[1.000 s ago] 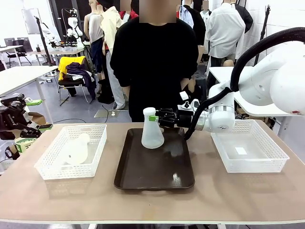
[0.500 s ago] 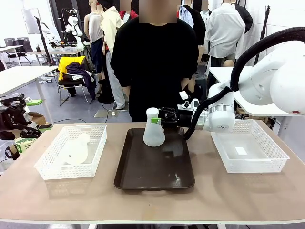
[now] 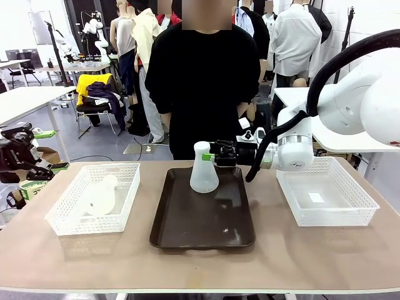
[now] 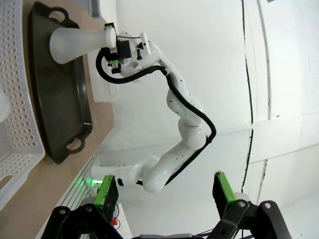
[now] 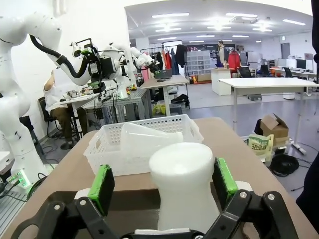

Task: Prepare the laboratory tools.
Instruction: Place the picked Big flask upright in the Handle tray as instructed by the person.

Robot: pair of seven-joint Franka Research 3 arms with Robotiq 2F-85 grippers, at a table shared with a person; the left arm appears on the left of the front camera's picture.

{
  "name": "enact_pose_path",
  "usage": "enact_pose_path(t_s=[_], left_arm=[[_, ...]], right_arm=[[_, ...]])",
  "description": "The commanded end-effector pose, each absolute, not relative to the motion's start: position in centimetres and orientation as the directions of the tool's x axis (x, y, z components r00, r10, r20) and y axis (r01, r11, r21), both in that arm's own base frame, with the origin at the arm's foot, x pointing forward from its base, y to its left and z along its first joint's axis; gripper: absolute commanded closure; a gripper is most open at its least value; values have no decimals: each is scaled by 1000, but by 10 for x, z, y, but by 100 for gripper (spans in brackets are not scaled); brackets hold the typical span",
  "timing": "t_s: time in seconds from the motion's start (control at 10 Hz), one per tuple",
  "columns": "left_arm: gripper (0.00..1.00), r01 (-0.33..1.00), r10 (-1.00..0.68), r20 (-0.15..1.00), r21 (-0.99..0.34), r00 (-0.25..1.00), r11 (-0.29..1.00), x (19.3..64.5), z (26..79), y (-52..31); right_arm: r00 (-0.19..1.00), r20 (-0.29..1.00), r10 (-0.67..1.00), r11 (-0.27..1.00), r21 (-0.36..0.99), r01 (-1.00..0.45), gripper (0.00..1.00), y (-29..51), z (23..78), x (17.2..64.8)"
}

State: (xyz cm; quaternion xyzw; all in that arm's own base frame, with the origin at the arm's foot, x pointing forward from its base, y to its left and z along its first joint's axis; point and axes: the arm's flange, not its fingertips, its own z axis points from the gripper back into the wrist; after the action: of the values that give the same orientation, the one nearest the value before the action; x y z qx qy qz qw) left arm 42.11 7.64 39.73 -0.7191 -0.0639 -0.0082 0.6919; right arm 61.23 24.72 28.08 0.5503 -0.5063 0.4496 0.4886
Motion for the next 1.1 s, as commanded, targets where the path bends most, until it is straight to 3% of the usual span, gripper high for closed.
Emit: enact_pose_path(t_s=[0.0,0.5,0.7,0.8,1.0], left_arm=[[0,109,87,107,-994,990,-27,421,399,77],[0,109,87,107,-994,990,-27,421,399,77],[0,109,87,107,-994,990,-27,421,399,77],[0,109,87,107,-994,990,-27,421,399,77],[0,109,87,107,-994,990,-27,421,399,77]], right_arm=[[117,991,-70,-1,117,-993,0,244,285,604],[136,990,-38,18,137,-990,0,242,288,603],[158,984,-78,89,165,-982,0,243,297,602],[121,990,-72,26,124,-992,0,241,286,608],[121,990,-72,26,124,-992,0,241,286,608]])
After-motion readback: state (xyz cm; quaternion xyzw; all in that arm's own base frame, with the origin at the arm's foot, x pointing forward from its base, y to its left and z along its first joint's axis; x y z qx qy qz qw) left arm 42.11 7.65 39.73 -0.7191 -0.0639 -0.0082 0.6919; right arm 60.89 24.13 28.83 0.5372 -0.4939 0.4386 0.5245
